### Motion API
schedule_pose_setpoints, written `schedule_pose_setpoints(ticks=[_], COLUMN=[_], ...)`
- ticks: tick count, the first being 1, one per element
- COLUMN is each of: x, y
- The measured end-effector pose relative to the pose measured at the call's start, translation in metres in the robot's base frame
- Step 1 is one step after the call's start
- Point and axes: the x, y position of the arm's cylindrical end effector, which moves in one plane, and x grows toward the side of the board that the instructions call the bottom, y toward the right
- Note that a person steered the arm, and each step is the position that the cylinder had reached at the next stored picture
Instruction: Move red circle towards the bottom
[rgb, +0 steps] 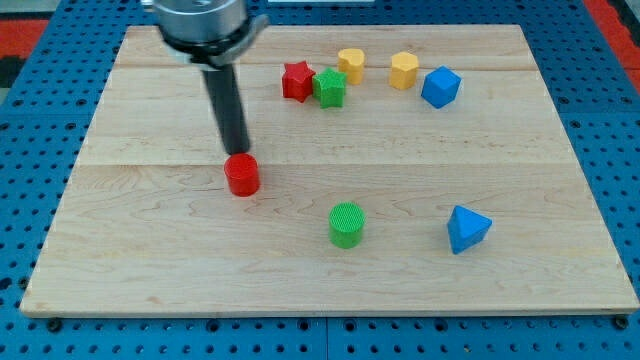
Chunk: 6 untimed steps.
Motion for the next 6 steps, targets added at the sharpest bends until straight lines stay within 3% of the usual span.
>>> schedule_pose_setpoints(ticks=[1, 2, 3, 6], x=[0.042, 0.043, 0.002, 0.027], y=[0.029, 0.038, 0.026, -0.013])
